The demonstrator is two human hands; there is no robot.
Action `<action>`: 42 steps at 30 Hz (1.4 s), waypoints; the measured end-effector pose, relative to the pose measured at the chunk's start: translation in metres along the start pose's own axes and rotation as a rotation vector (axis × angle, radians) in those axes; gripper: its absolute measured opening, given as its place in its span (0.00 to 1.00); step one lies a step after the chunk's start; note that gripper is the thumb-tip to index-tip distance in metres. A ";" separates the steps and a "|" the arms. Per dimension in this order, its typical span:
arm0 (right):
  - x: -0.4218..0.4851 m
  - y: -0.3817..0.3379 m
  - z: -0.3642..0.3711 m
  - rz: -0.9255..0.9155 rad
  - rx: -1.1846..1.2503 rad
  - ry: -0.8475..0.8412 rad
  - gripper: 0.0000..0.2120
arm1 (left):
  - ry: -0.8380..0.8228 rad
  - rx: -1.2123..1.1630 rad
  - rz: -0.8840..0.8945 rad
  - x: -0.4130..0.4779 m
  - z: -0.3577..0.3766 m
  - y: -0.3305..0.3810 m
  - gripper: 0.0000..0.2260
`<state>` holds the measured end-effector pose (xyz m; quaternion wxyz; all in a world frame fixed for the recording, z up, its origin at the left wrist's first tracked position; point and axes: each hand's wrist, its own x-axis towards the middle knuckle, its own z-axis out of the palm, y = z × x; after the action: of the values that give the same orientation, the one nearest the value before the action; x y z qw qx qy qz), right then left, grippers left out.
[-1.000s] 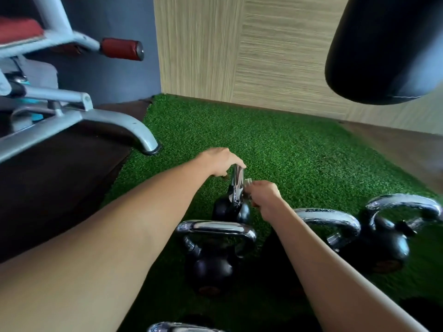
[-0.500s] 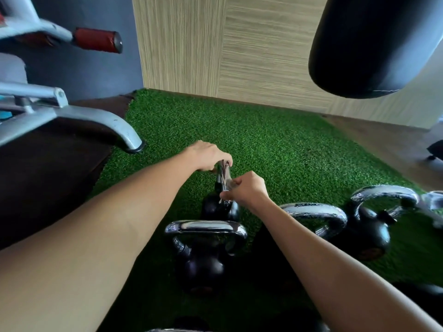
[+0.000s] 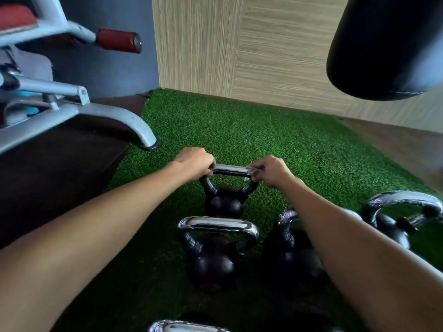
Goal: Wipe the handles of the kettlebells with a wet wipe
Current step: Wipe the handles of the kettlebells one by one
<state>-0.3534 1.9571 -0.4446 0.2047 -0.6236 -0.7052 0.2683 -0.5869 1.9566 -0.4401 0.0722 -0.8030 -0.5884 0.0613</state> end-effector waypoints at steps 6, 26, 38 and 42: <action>0.006 -0.002 0.000 -0.020 -0.049 0.000 0.08 | 0.067 -0.163 -0.146 -0.007 0.003 0.013 0.12; -0.133 0.032 -0.108 -0.246 -0.238 0.157 0.11 | -0.124 -0.588 0.188 -0.056 -0.058 0.165 0.25; -0.164 0.058 -0.101 -0.461 -0.582 0.044 0.13 | 0.049 -0.785 -0.092 -0.072 -0.042 0.184 0.16; -0.159 0.051 -0.103 -0.473 -0.509 0.028 0.10 | 0.102 -0.790 -0.105 -0.079 -0.036 0.187 0.18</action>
<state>-0.2280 1.8163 -0.3900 0.1090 -0.4775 -0.8716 0.0204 -0.4290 1.8244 -0.4393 -0.2100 -0.7397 -0.6027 -0.2135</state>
